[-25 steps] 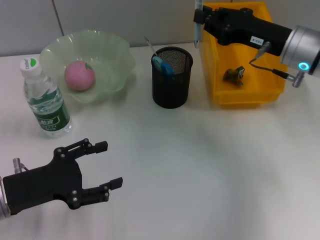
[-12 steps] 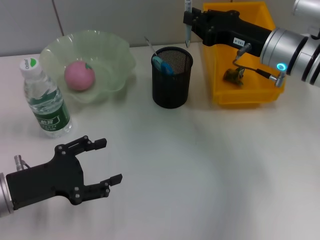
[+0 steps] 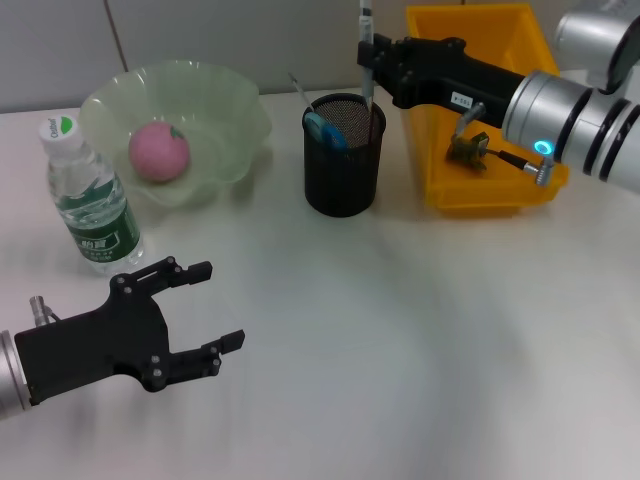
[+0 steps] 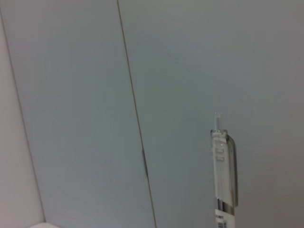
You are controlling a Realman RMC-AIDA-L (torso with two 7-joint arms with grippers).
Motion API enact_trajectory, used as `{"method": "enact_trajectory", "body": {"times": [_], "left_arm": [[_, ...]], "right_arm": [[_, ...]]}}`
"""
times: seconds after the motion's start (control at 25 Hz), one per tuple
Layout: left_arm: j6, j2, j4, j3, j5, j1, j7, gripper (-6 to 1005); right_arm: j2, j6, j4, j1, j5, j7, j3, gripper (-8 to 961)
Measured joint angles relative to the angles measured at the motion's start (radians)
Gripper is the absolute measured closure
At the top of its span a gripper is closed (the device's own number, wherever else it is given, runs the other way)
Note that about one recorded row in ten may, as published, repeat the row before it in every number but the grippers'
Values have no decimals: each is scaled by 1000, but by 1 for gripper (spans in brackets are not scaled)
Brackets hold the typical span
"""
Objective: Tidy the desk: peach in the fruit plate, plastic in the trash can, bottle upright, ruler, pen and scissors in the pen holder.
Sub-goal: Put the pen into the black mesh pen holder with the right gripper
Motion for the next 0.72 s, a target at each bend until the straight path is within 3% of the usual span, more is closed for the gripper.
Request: {"method": "enact_trajectory", "body": {"times": [0.72], "left_arm": [[-3, 0, -24, 0, -30, 0, -4, 172]], "right_arm": [[4, 84, 139, 70, 75, -182, 5, 828]]}}
